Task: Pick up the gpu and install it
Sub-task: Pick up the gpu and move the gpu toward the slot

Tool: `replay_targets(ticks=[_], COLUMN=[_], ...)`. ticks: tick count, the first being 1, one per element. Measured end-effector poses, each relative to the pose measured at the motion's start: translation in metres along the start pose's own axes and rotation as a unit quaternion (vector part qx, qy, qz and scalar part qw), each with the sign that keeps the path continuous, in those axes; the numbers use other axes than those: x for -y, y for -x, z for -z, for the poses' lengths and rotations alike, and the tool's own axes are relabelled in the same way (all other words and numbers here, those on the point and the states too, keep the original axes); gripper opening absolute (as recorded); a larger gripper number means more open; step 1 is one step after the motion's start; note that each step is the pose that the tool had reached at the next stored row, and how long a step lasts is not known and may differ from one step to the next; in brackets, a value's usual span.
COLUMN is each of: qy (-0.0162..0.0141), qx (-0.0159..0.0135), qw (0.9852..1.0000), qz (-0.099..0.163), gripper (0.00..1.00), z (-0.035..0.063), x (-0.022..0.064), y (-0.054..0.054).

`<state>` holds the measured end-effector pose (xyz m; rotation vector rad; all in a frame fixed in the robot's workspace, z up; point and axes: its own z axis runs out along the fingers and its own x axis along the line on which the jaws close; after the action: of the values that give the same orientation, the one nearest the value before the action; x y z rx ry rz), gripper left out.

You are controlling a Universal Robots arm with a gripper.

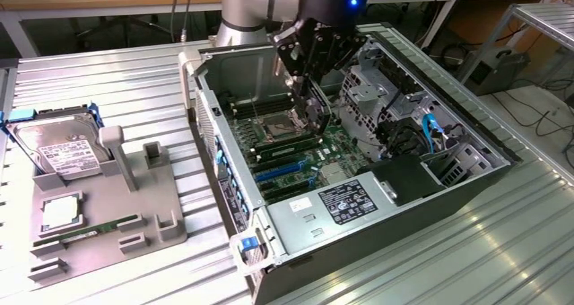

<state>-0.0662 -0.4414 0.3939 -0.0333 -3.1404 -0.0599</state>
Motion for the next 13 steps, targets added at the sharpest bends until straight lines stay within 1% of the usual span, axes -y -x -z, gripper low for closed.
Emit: replay_targets(ticks=[6,7,8,13], qy=[-0.0007,-0.0011,-0.0026,-0.0026], qx=[-0.0040,-0.0054,-0.0064,-0.0064], qw=[1.0000,1.0000,1.0000,1.0000], qz=[0.000,0.000,0.000,0.000], gripper=[0.27,0.27,0.27,0.27], z=[-0.0107,-0.0117,-0.0118,-0.0119], x=[-0.0009,-0.0012,-0.0013,-0.0013], y=[0.027,0.029,0.030,0.030])
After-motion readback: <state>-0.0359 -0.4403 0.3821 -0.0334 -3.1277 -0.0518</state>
